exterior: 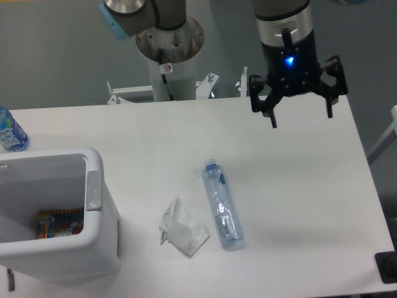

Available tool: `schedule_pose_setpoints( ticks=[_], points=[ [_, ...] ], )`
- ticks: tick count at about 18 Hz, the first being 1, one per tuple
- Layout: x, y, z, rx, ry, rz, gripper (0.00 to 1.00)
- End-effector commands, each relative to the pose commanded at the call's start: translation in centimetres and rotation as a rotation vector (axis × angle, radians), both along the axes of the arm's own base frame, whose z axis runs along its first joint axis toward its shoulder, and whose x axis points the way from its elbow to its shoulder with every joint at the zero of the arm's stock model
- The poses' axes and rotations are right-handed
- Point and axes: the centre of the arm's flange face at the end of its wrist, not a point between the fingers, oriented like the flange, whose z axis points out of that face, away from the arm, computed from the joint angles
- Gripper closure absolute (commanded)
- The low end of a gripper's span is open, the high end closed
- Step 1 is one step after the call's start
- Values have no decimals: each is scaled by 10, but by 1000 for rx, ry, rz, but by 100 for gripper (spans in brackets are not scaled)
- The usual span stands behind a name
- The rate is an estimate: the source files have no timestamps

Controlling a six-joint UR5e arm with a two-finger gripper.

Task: Place the trash in the trash can
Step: 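Lower the open gripper down over the crumpled white tissue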

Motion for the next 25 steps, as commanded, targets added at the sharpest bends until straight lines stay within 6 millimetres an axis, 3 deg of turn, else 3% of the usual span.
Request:
schedule_pose_setpoints(
  ticks=[12,16,19,22,25],
  points=[
    [1,6,-16,2,-37,14,0],
    [5,7,-56,-12,-57,10,0],
    [20,18,-82,4,-81,49,0],
    [44,46,-102,24,-145,6,0],
    [51,71,-128,159,-327,-21,0]
  ],
)
